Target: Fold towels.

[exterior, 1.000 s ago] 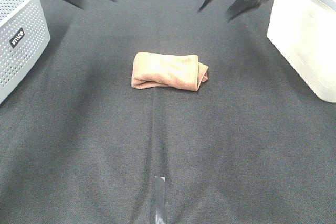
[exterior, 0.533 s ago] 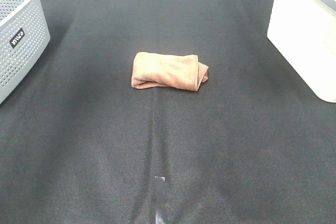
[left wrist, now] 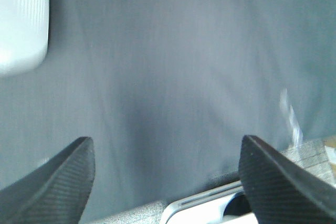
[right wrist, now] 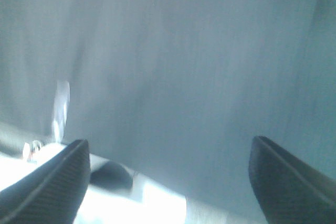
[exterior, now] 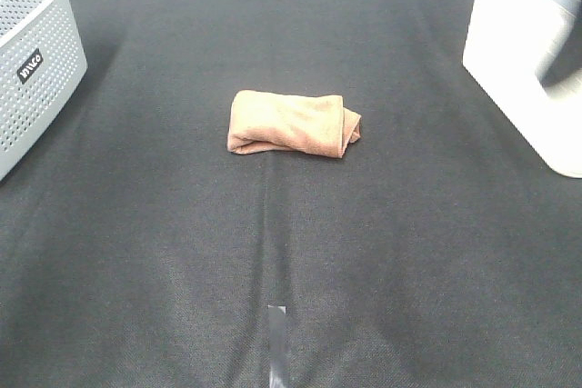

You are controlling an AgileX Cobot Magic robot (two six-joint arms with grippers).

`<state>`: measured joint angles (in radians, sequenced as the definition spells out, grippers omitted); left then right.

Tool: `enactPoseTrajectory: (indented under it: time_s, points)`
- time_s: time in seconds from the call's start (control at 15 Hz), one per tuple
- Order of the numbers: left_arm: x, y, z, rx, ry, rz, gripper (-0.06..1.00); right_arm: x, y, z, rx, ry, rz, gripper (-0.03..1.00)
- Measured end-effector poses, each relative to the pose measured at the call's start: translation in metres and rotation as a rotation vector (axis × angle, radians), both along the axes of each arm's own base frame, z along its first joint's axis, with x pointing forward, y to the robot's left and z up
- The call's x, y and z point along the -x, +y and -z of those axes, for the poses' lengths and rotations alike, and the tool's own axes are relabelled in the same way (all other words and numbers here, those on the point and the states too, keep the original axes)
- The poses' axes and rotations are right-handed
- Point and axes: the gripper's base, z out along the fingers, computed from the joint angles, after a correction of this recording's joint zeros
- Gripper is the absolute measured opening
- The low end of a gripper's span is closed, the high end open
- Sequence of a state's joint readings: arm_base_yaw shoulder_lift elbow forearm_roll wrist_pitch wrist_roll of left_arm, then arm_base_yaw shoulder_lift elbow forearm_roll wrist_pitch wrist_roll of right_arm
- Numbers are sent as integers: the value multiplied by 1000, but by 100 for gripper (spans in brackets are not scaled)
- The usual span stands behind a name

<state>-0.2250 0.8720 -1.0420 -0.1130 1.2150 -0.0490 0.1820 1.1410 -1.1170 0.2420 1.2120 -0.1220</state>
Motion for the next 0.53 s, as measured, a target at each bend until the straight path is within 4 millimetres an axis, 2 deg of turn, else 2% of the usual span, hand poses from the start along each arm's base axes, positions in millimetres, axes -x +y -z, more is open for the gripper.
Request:
enactPoseTrajectory:
  time_s: [0.13,0.33,0.53]
  points:
    - [50,12,17,17,-76,0,73,44,-8,13,-2,-18,0,78]
    - [110,24,41,49,-237,23,73,105,-21,33,10,-120,-21,78]
    - [148,31,63,55,-397,71,73,155,-36,54,56,-294,-31,78]
